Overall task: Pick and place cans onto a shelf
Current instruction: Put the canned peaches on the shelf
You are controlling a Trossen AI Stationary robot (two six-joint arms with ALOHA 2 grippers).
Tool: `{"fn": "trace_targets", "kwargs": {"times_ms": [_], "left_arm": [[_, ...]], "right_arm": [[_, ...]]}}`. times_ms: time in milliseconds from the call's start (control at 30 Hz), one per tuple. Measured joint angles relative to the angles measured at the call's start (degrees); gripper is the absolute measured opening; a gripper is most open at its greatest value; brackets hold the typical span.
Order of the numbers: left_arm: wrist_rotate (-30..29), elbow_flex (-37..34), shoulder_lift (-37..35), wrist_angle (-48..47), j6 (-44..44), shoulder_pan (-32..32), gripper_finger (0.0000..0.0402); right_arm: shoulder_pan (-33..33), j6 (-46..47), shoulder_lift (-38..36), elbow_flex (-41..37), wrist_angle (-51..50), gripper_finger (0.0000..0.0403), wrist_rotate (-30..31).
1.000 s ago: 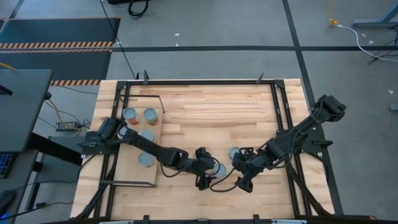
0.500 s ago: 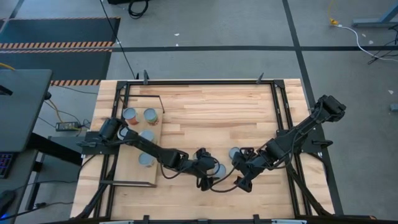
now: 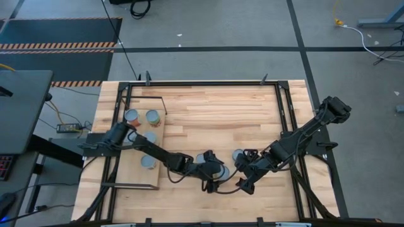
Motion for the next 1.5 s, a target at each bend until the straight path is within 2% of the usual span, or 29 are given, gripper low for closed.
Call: {"fn": "trace_targets", "kwargs": {"times_ms": [467, 600, 667, 833, 900, 1033, 1133, 1300, 1500], "left_arm": [[-0.12, 0.02, 2.71, 0.58, 0.46, 0.33, 0.0389], [-0.07, 0.01, 3.79, 3.01, 1.50, 0.63, 0.0362], [1.74, 0.02, 4.80, 4.29, 1.45, 0.88, 0.0342], [2.61, -0.05, 4.64, 3.64, -0.30, 0.70, 0.0294], [2.51, 0.04, 3.59, 2.27, -0.20, 0.26, 0.0287], [2.19, 3.07, -1.95, -13.16, -1.93, -0.75, 0.0287], [0.38, 4.53, -8.86, -25.46, -3.10, -2.84, 0.0286], [-8.65, 4.70, -22.57, -42.12, -4.23, -10.18, 0.0286], [-11.10, 4.72, -35.70, -68.28, -16.51, -19.85, 0.0286]], "right_arm": [[-0.07, 0.20, 0.00, 0.00, -0.04, 0.0345, 0.47], [-0.51, 0.19, 0.00, 0.00, -0.02, 0.0345, 0.35], [-0.84, 0.30, 0.00, 0.00, -0.04, 0.0345, -0.07], [-0.85, 1.43, 0.00, 0.00, -0.06, 0.0345, -0.56], [-0.85, 2.13, 0.00, 0.00, -0.05, 0.0345, -0.60], [-0.87, 3.03, 0.00, 0.00, 0.05, 0.0345, -1.08], [-0.57, 3.62, 0.00, 0.00, 0.90, 0.0345, -1.24], [-0.04, 3.62, 0.02, 0.04, 2.39, 0.0345, -1.05], [-0.31, 3.49, 0.02, 0.07, 3.55, 0.0345, 0.88]]}}
